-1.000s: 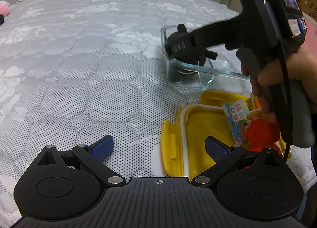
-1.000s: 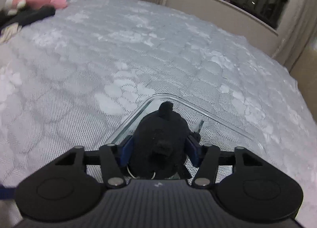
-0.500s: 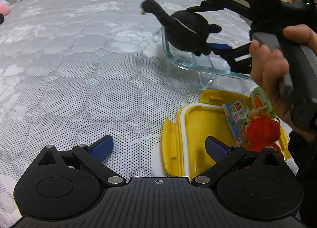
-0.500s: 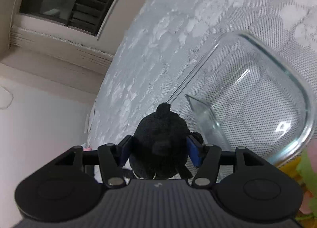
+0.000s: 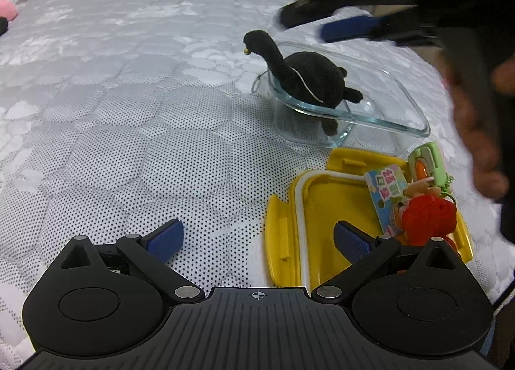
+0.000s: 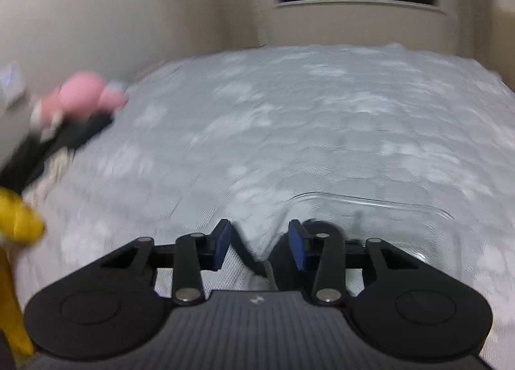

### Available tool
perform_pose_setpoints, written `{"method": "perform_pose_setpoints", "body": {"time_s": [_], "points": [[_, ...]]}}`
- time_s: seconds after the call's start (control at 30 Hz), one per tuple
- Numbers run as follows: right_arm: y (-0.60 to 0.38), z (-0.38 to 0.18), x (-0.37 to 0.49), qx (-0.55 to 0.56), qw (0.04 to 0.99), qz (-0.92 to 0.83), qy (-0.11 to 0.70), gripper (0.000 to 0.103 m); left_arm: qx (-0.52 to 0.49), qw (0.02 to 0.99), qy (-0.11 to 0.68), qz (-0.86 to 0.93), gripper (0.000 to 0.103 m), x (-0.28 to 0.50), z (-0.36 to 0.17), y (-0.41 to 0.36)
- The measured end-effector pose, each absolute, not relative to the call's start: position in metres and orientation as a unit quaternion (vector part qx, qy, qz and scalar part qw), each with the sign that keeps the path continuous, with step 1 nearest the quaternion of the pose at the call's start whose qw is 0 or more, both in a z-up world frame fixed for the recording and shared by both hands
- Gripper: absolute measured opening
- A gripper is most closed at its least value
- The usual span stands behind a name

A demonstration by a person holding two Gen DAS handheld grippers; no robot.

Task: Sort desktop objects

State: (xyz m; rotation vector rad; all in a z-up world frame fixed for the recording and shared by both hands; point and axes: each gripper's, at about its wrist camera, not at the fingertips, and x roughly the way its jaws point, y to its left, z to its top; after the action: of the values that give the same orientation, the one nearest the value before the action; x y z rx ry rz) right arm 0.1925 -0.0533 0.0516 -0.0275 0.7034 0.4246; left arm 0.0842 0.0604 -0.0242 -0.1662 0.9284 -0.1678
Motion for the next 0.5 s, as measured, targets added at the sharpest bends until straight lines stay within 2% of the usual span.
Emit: {"method": "perform_pose_setpoints", "body": {"time_s": [0.13, 0.2, 0.27, 0.3, 0.4, 0.5], "points": [[-0.010, 0.034, 0.181, -0.159, 0.919, 0.201, 0.299, 0.038, -0.077, 0.888, 0.447, -0.082, 0.102, 0.084, -0.024, 0.061], [-0.002, 0.030, 0.178, -0.166, 0.909, 0.224, 0.312, 0.037, -0.079, 0.887, 0.447, -0.082, 0.102, 0.084, -0.025, 0.061], [0.003, 0.027, 0.179, -0.168, 0.910, 0.217, 0.312, 0.013, -0.081, 0.887, 0.447, -0.080, 0.102, 0.085, -0.025, 0.062], [0.004, 0.026, 0.181, -0.178, 0.914, 0.202, 0.303, 0.008, -0.080, 0.887, 0.447, -0.079, 0.102, 0.085, -0.025, 0.061], [-0.012, 0.030, 0.185, -0.161, 0.929, 0.169, 0.287, 0.007, -0.077, 0.888, 0.447, -0.080, 0.102, 0.085, -0.026, 0.061], [-0.043, 0.033, 0.203, -0.088, 0.931, 0.144, 0.325, 0.007, -0.080, 0.887, 0.448, -0.078, 0.102, 0.087, -0.028, 0.061]]}}
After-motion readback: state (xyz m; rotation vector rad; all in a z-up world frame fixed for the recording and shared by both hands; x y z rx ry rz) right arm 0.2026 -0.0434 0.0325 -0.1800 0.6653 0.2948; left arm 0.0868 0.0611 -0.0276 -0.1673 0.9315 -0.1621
